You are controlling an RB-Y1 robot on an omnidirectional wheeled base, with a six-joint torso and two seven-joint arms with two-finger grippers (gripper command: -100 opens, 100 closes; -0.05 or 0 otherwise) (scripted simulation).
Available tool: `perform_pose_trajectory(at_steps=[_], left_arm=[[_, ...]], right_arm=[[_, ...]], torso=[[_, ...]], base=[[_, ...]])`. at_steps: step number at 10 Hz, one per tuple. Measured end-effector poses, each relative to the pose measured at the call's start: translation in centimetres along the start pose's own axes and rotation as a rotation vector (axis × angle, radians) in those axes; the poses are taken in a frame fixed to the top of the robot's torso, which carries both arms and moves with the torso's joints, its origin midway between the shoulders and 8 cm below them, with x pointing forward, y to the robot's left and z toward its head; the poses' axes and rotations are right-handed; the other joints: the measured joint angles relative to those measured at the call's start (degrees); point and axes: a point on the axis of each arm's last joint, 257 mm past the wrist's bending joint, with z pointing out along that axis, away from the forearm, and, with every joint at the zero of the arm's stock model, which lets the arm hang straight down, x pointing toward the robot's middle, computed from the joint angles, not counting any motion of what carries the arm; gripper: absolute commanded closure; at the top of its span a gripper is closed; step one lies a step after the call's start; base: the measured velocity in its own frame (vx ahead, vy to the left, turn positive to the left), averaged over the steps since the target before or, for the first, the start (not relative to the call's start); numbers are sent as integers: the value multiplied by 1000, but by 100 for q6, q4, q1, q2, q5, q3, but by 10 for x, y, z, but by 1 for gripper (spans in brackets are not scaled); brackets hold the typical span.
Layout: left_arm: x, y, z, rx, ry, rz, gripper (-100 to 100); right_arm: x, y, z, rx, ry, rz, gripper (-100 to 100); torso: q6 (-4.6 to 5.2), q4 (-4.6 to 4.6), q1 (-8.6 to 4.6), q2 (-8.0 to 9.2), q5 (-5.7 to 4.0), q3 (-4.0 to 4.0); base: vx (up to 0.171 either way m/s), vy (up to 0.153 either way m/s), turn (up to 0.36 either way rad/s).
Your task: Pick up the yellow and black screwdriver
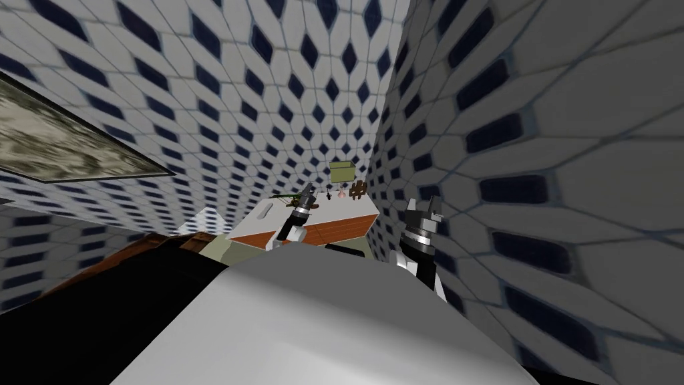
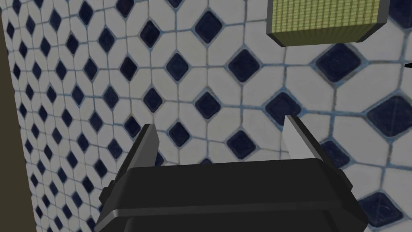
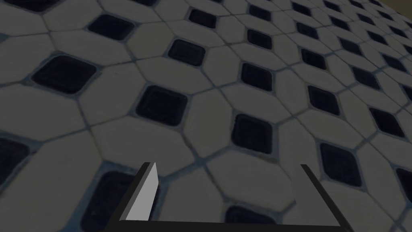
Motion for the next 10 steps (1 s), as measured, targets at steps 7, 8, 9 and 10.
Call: perform_pose_trajectory(at_steps=[7,8,9,10], left_arm=[[26,87,-12,-243,96,-39,-100],[29,107,-19,-306,121,-39,-100],[28,120,-26,-344,130,-40,-100],[29,134,-35,-391,147,-37,-100]], right_arm=[[0,0,0,0,0,0,0],[0,0,0,0,0,0,0],[0,0,0,0,0,0,0],[0,0,0,0,0,0,0]], torso=[[2,0,-1,0,-1,0],[3,0,-3,3,-1,1],[-4,0,0,1,-1,0],[0,0,1,1,0,0]], base=[[-44,-6,-191],[-42,-8,-92],[-40,-9,-176],[-27,-2,-90]])
